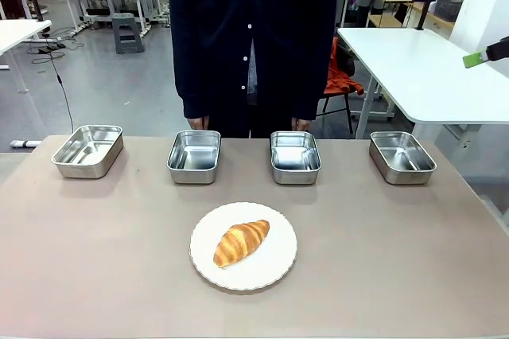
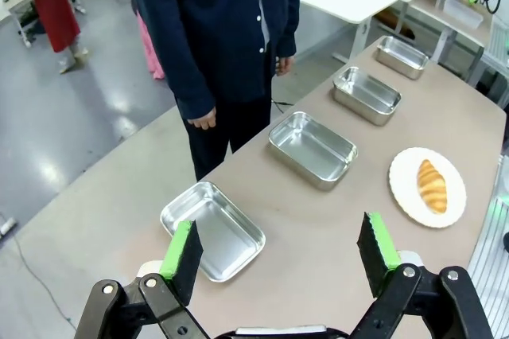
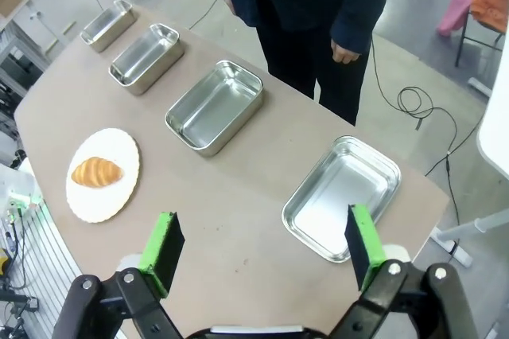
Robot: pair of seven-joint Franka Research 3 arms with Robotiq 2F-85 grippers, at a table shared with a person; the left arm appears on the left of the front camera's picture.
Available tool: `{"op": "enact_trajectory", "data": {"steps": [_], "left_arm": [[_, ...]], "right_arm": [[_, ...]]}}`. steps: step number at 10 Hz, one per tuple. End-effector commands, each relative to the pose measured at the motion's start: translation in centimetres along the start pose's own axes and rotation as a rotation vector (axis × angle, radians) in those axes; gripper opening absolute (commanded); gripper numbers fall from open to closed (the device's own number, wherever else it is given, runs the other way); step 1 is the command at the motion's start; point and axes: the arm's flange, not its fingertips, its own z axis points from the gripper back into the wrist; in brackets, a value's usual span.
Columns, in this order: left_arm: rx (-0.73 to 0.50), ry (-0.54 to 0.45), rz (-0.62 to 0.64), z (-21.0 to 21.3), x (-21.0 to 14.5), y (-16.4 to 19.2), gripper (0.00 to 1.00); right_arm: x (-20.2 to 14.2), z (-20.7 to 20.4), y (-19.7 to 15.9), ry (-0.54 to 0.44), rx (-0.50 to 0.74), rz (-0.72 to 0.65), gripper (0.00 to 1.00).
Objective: Place the bread in the container.
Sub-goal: Place the Butter Roll into the Airtight Container indicated by the human.
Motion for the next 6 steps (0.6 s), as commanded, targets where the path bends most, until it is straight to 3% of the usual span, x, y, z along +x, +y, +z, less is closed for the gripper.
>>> {"op": "enact_trajectory", "data": {"steps": [1,6], "left_arm": [[0.016,-0.021,0.024,-0.23,-0.42,-0.92,1.00],[0.044,0.026,0.045,-1.12,-0.50,-1.65,1.00]], "right_arm": [[-0.02,-0.25,-0.58,-0.024,0.013,0.014,1.00],[-0.33,-0.38,-0.77,-0.023,0.014,0.003,1.00]]}}
